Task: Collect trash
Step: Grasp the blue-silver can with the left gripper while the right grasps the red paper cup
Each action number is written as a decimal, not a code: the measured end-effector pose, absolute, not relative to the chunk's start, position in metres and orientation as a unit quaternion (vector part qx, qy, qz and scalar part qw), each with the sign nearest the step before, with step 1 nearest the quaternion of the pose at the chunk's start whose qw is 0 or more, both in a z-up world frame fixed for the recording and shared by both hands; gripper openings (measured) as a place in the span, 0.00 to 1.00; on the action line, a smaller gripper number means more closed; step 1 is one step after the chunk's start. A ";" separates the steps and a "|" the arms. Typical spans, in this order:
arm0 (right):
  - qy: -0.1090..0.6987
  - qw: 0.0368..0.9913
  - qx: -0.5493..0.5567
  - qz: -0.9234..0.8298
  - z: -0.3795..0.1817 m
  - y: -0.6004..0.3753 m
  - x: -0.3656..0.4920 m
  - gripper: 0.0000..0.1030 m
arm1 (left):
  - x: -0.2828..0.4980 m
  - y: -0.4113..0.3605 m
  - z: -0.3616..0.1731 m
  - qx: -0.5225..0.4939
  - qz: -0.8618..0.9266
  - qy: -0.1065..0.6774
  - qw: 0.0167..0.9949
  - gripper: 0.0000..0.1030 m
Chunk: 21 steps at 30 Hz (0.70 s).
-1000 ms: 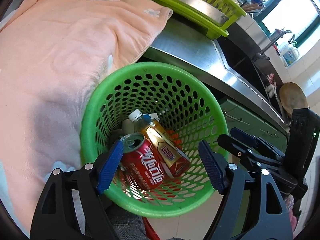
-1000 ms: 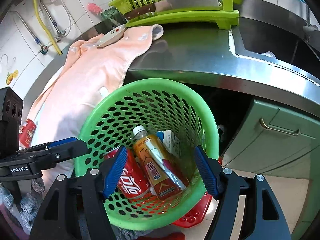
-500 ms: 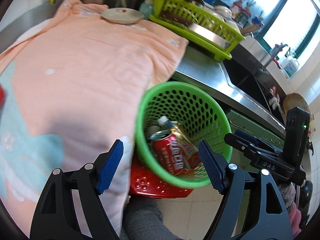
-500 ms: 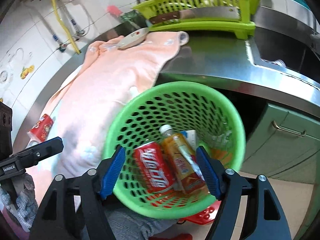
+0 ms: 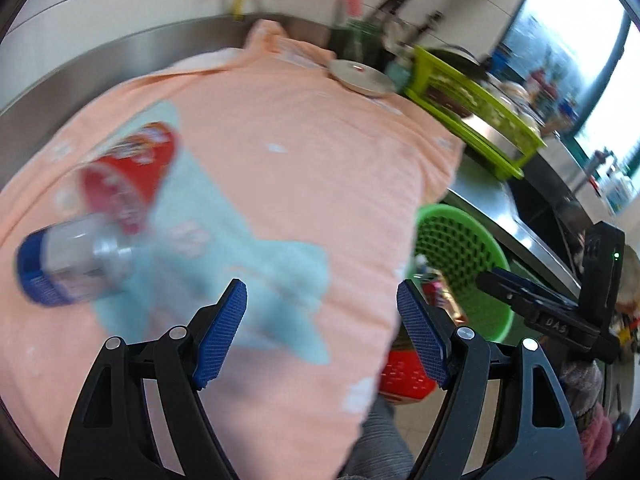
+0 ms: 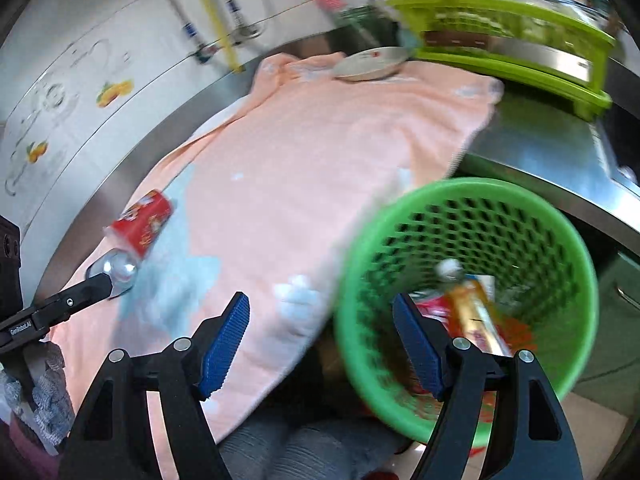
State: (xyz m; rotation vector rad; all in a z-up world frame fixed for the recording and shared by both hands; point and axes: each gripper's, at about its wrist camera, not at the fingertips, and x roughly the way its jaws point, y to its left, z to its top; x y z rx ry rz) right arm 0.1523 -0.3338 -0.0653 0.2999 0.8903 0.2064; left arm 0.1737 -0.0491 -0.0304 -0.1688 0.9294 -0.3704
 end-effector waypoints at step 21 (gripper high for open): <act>0.489 0.827 0.151 0.234 -0.044 -0.128 0.261 0.70 | 0.133 0.108 -0.046 -0.154 -0.065 0.432 0.886 0.74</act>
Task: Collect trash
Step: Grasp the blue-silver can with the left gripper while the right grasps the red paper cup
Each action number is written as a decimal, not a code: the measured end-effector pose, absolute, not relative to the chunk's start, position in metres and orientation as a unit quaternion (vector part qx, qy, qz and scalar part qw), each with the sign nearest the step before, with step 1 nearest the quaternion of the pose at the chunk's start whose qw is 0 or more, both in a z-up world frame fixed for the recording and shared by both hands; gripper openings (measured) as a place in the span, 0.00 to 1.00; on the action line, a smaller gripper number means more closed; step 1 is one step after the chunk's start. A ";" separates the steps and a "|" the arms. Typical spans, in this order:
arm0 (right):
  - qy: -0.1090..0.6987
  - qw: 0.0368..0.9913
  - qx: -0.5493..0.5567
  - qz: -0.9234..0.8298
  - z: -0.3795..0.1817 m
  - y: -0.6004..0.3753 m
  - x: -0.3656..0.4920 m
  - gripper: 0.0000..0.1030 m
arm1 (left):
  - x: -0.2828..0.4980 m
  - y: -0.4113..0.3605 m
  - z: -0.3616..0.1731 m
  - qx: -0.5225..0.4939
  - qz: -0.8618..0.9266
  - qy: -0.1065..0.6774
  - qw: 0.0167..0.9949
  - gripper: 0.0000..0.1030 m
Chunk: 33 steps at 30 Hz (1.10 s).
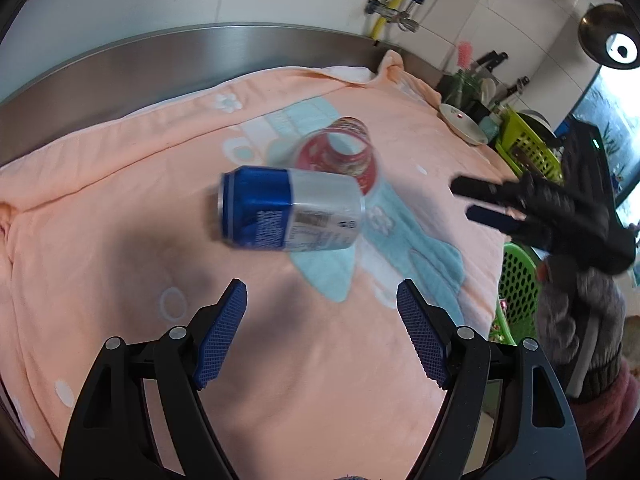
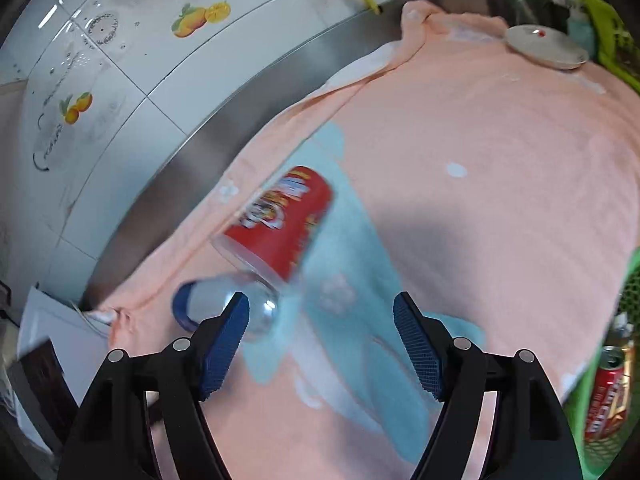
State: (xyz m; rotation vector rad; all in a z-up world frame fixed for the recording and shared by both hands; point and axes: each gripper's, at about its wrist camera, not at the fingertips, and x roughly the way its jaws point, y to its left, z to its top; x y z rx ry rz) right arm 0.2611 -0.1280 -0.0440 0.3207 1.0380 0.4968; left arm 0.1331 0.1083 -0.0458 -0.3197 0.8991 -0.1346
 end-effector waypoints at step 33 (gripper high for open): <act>0.581 0.691 0.354 0.242 -0.121 -0.055 0.363 0.70 | 0.138 0.149 -0.057 -0.170 -0.047 0.433 0.884 0.74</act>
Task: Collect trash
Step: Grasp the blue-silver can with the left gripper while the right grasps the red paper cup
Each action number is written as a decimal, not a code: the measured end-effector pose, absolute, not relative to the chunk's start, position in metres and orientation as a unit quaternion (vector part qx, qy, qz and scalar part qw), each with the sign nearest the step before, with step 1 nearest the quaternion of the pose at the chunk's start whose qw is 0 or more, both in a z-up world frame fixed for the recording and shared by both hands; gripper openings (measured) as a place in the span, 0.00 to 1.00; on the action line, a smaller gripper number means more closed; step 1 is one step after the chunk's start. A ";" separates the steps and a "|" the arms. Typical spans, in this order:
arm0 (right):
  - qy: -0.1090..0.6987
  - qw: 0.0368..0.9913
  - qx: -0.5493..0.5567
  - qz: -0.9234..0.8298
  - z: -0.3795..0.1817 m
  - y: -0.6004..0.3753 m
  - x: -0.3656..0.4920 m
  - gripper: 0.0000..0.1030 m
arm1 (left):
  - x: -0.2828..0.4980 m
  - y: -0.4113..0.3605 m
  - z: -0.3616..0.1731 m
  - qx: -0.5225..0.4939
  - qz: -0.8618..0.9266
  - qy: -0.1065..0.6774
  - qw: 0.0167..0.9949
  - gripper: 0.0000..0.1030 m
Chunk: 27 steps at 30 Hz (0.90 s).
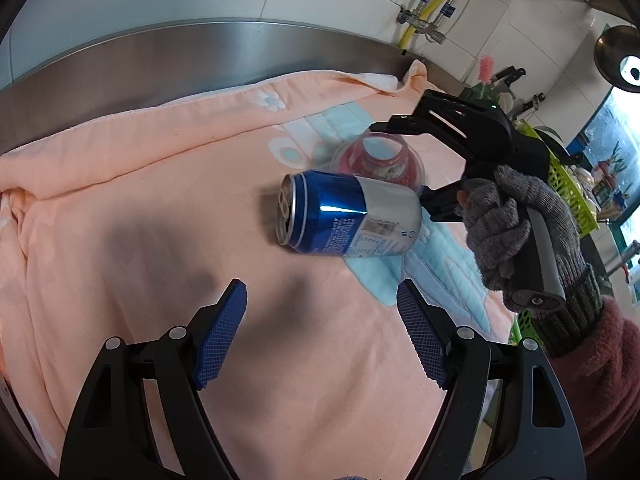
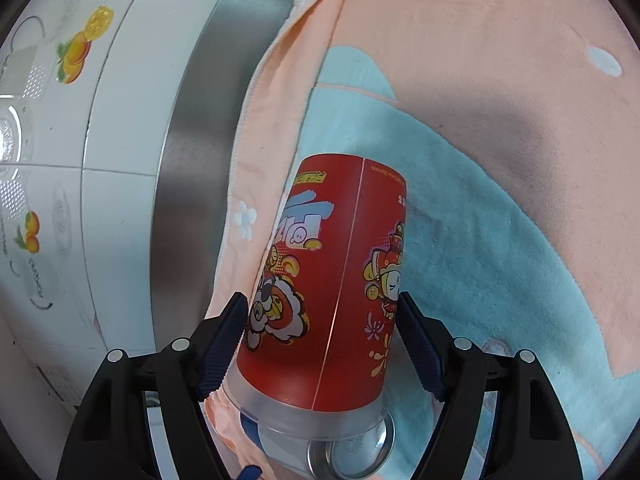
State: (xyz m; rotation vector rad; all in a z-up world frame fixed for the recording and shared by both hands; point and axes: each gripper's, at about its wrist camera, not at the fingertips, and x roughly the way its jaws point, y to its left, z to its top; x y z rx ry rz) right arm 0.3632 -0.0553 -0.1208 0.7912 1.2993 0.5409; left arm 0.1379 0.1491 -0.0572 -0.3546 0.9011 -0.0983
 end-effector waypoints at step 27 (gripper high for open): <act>0.532 0.739 0.305 0.278 -0.087 -0.100 0.342 0.69 | 0.161 0.134 -0.064 -0.219 -0.038 0.452 0.864 0.74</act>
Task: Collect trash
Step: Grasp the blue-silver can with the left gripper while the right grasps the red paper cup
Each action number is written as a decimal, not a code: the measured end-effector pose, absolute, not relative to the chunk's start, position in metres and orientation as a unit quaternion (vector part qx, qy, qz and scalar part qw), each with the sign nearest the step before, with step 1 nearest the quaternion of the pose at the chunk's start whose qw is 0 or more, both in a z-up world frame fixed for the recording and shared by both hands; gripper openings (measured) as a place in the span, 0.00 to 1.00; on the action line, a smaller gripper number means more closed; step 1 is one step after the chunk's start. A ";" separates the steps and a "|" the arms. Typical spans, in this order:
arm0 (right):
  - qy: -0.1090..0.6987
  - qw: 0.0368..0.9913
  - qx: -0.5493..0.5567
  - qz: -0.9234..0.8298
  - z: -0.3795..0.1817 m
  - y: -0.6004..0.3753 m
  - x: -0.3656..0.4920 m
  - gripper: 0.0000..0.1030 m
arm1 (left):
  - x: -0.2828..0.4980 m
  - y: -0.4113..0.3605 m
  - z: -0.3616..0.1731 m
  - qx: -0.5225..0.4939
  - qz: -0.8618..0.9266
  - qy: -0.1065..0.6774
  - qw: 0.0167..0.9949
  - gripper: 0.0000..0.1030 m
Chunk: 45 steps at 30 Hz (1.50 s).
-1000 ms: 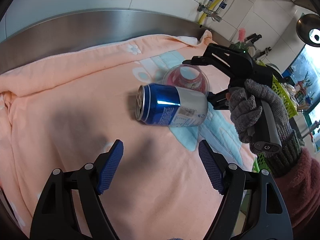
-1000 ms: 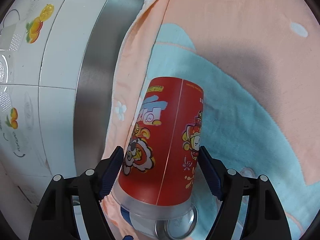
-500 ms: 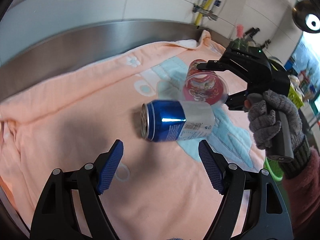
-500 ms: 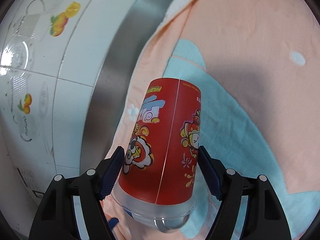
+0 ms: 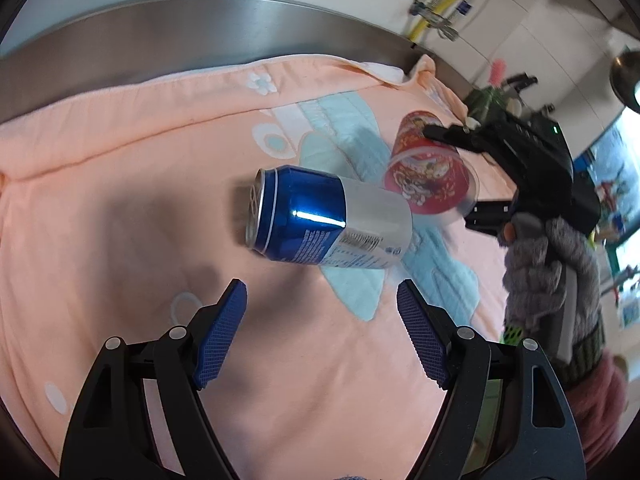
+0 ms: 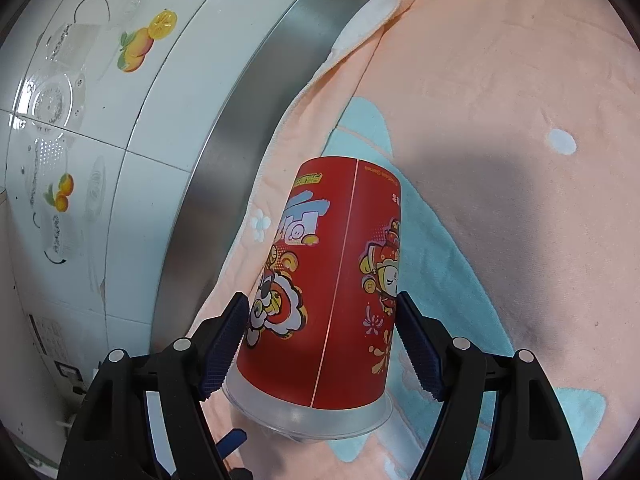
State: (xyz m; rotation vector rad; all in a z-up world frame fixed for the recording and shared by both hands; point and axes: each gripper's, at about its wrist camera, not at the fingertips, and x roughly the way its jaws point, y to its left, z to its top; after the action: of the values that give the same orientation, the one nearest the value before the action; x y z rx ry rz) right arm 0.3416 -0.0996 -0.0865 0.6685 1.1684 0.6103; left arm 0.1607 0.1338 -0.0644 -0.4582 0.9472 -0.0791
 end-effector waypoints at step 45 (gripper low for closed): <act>0.519 0.761 0.247 0.300 -0.078 -0.205 0.252 0.67 | 0.255 0.072 -0.070 0.266 -0.248 0.463 0.808 0.81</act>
State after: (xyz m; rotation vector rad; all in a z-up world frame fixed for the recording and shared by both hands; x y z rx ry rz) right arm 0.2521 -0.2054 -0.0778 0.5381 1.1287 0.6535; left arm 0.2545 0.0722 -0.0702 0.5688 0.9913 -0.5309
